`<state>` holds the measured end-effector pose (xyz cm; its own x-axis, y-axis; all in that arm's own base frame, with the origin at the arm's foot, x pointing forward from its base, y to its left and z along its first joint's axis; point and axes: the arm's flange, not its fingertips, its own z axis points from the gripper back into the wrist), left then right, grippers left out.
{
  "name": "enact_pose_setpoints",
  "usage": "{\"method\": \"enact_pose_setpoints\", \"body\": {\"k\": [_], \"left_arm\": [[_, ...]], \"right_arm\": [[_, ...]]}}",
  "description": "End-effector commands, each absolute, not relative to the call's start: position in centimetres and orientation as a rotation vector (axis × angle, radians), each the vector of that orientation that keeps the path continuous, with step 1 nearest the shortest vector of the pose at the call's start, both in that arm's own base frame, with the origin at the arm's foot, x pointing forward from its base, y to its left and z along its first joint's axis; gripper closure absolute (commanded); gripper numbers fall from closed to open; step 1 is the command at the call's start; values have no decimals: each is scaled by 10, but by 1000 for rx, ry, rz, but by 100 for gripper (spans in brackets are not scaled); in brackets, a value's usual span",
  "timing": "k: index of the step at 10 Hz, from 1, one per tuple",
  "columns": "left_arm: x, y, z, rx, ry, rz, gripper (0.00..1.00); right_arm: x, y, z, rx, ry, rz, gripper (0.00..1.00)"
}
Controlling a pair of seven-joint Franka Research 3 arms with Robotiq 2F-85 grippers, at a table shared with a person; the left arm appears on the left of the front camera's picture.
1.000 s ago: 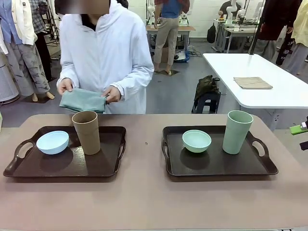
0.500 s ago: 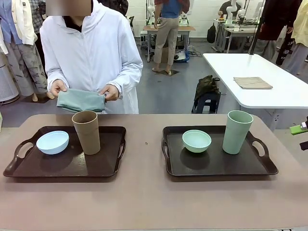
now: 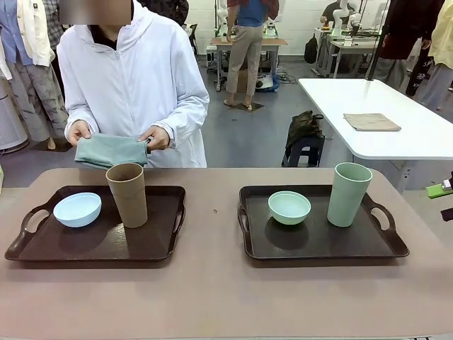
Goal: Set up a tray with a mat and arrange the tableware.
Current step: Pick up the Picnic Bowl and Reusable plastic cup from the Handle tray in front of the human's position and hold them in the air.
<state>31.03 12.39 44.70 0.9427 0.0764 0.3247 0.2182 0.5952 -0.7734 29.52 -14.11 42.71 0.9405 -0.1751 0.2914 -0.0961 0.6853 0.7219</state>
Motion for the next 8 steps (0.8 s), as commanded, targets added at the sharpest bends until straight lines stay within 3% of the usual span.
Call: {"method": "enact_pose_setpoints", "body": {"k": [1, 8], "left_arm": [[310, 125, 445, -955, -366, -99, 0], [310, 125, 445, -955, -366, -99, 0]], "right_arm": [[298, -141, 427, 847, -366, -48, 0], [298, -141, 427, 847, -366, -48, 0]]}}
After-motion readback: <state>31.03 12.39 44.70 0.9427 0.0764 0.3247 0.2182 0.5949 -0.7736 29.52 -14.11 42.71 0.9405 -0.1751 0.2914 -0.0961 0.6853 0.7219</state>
